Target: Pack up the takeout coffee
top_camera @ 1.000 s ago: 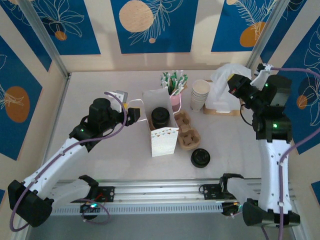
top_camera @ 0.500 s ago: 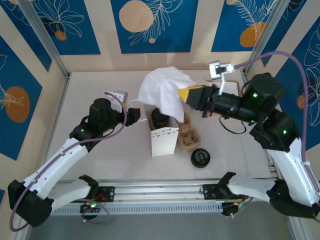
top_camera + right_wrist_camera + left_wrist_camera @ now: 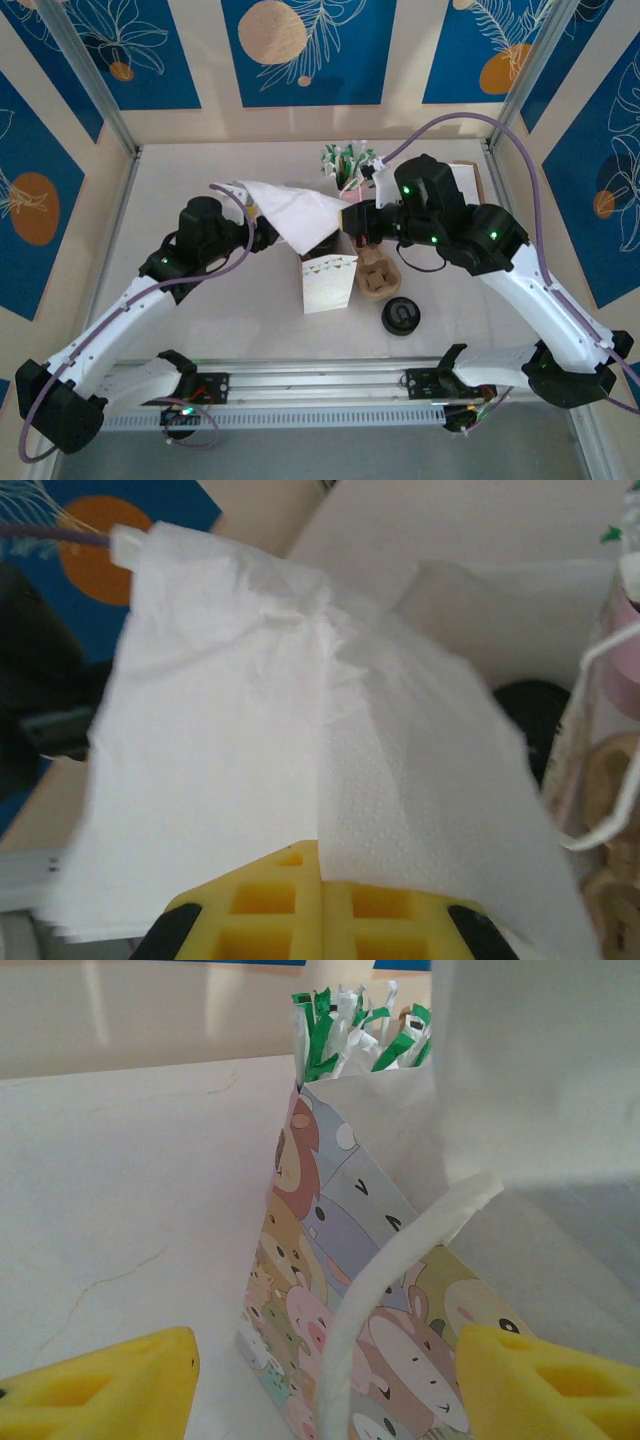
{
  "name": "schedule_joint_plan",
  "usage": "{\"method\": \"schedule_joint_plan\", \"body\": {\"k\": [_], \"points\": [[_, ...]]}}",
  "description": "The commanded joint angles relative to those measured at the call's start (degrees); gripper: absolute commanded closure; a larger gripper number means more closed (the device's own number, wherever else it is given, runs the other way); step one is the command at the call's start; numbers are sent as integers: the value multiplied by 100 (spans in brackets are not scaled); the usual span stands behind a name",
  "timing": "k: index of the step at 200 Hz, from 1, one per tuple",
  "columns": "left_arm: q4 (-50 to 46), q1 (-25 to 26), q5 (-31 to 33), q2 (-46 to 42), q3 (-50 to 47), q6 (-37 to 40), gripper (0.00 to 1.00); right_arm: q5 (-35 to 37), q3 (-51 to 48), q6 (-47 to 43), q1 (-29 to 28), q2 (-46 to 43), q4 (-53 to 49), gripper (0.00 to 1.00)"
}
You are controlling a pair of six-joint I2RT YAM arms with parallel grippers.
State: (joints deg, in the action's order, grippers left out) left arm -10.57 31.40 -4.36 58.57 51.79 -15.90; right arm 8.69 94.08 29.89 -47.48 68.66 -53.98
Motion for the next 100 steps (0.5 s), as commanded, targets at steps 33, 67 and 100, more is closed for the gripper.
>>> {"method": "schedule_joint_plan", "body": {"k": [33,67,100], "points": [[-17,105,76,-47,55,157,31,647,676,-680,-173,875,-1797,100],[-17,111,93,-38,58,166,31,1641,959,-778,-595,1146,-2038,100],[-27,116,102,-27,59,166,32,2210,1211,-1027,-948,1410,-2073,100]]}}
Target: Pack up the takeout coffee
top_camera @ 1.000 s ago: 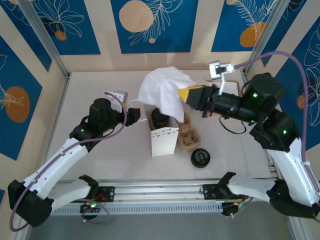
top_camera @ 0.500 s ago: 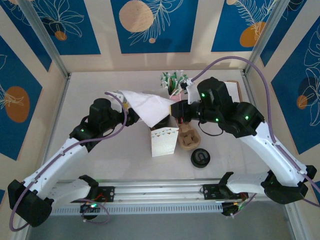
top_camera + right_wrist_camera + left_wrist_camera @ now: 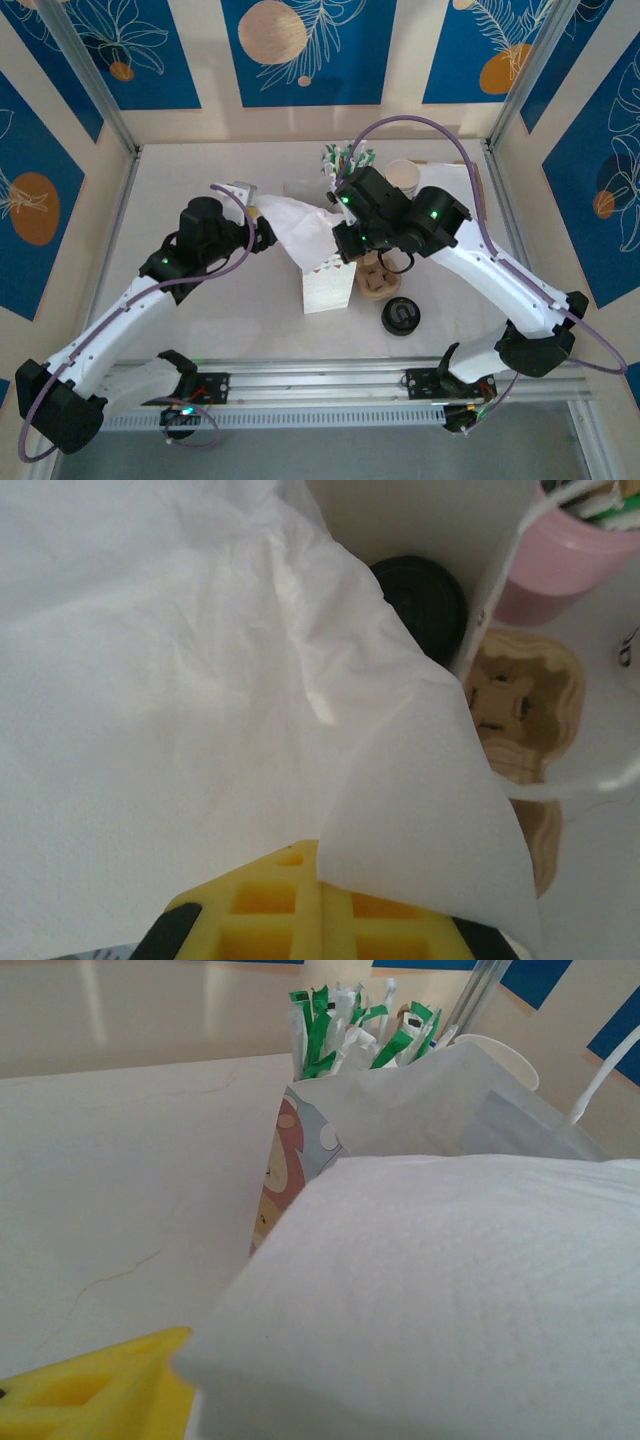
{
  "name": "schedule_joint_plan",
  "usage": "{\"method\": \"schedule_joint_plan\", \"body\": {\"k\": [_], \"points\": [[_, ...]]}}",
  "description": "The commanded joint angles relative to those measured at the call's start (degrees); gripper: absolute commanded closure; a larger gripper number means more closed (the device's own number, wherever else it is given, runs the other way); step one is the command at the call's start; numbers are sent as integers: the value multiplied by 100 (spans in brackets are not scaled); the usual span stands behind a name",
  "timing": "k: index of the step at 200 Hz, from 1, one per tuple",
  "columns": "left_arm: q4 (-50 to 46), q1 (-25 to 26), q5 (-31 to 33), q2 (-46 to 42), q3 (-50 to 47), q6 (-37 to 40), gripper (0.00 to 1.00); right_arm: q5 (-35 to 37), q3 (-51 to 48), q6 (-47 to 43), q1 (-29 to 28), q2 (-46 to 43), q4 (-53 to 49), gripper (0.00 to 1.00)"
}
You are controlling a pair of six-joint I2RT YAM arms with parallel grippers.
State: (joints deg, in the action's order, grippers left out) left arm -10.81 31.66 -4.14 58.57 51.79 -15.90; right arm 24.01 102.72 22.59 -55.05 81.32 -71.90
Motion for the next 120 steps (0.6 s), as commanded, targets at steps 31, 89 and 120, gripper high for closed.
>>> {"method": "schedule_joint_plan", "body": {"k": [31,89,120], "points": [[-3,87,89,-29,59,175,31,761,729,-376,-303,649,-651,100],[-6,98,98,-29,53,179,31,911,964,-242,-445,1063,-686,88],[-3,104,98,-11,50,183,31,789,790,-135,-431,946,-406,72]]}}
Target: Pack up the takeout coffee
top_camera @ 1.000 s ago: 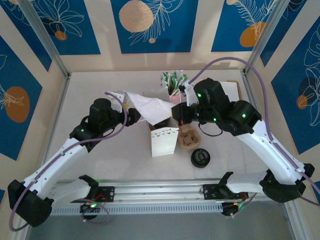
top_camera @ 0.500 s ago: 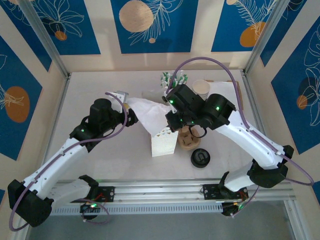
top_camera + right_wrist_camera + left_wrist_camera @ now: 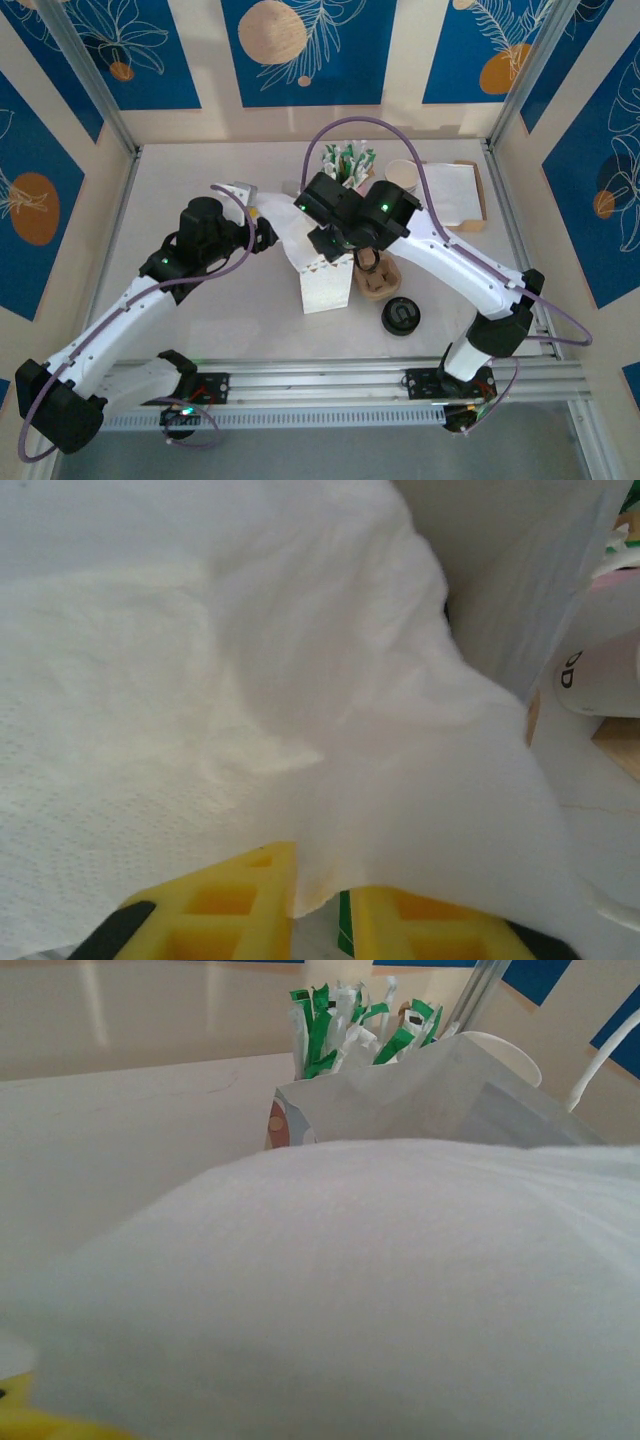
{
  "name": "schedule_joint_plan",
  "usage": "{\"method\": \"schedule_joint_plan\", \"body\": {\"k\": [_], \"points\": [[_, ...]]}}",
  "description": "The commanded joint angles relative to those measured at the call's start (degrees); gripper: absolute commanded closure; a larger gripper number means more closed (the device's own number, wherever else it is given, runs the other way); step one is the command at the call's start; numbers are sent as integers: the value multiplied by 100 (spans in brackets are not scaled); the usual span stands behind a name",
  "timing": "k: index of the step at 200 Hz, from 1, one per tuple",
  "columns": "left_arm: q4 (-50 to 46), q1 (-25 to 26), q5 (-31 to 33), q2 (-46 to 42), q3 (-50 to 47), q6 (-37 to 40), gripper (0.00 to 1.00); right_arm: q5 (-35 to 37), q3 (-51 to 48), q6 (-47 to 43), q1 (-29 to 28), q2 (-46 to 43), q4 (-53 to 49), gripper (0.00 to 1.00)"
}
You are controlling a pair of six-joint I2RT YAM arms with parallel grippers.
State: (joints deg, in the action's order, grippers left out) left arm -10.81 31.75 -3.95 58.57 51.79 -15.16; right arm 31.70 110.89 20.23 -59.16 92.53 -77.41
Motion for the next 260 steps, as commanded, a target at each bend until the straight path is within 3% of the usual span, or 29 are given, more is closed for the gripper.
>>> {"method": "schedule_joint_plan", "body": {"k": [1,28,60,82,105,146,203,260], "points": [[-6,95,78,-11,50,109,31,20,-26,102,-19,-179,150,72],[-9,90,78,-3,50,106,32,-7,-109,212,-9,-480,471,64],[-10,104,87,6,50,114,32,-557,-574,305,45,-1217,1341,40],[-14,101,87,23,50,116,31,-992,-920,597,149,-1607,1862,31],[-22,98,69,49,59,111,32,-1364,-1230,887,285,-1883,2314,30],[-20,107,69,76,64,111,32,-1237,-1220,1097,436,-1872,2614,31],[-40,112,96,76,68,125,32,-1604,-719,1349,367,-909,2620,23],[-51,113,113,58,77,144,32,-2044,-894,1434,318,-587,2911,18]]}}
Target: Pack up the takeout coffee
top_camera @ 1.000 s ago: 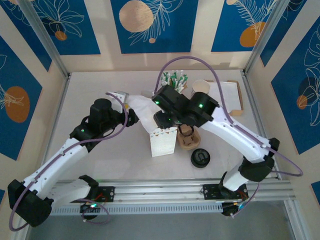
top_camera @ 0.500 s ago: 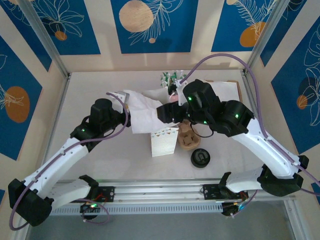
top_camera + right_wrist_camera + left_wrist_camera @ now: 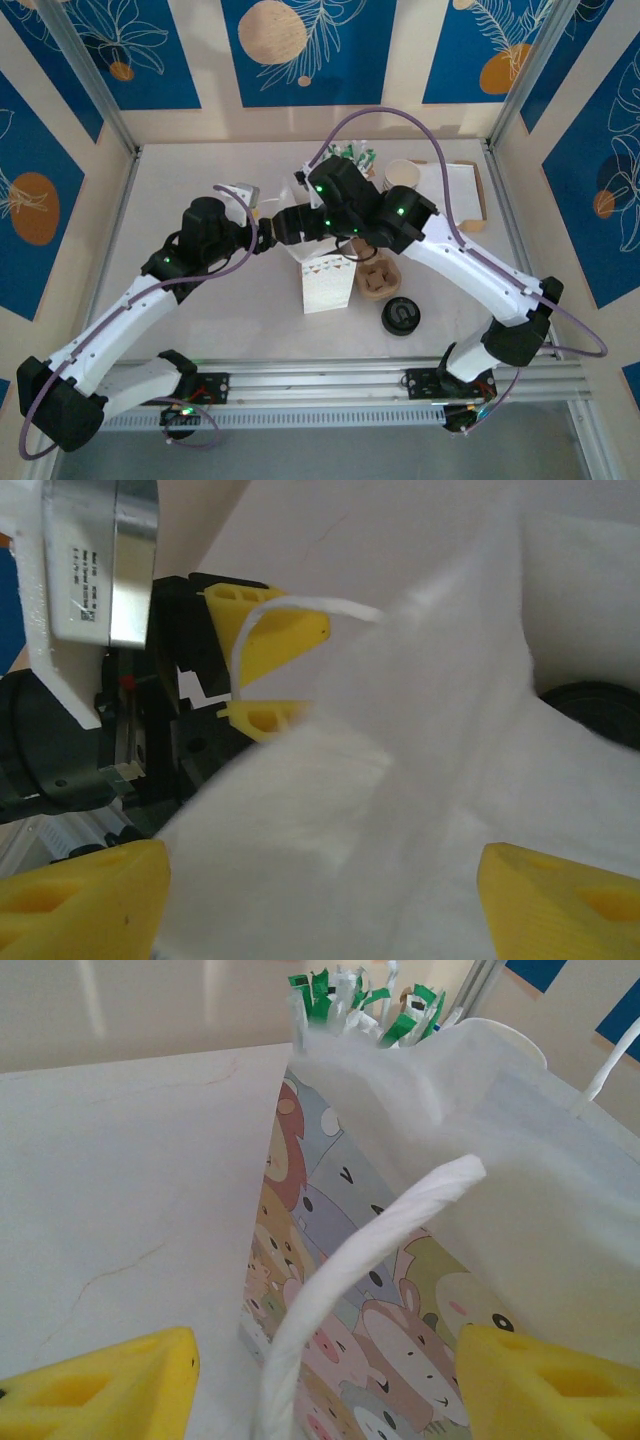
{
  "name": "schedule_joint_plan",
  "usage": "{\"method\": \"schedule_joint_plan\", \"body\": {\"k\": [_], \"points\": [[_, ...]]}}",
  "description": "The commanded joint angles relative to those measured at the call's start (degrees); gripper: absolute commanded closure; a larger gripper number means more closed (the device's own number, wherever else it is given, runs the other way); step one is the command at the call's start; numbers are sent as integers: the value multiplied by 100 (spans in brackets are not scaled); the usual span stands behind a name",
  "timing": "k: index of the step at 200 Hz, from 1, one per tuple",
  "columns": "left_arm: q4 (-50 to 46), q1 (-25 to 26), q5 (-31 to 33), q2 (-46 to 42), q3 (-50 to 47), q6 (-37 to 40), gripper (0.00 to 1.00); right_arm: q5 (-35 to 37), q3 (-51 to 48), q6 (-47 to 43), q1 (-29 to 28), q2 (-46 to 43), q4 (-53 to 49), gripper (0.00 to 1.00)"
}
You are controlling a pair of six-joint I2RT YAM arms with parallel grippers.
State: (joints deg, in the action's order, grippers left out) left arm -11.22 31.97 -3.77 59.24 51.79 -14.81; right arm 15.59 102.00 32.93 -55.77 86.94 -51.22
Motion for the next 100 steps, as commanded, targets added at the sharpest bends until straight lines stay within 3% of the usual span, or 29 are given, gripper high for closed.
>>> {"method": "schedule_joint_plan", "body": {"k": [1,62,100], "points": [[-10,95,96,-10,77,109,32,-443,-9,167,-21,-28,303,18],[-12,91,97,-18,77,101,32,41,-50,188,-97,-21,213,21],[-18,94,109,-22,77,110,32,381,-231,197,-121,40,166,38]]}}
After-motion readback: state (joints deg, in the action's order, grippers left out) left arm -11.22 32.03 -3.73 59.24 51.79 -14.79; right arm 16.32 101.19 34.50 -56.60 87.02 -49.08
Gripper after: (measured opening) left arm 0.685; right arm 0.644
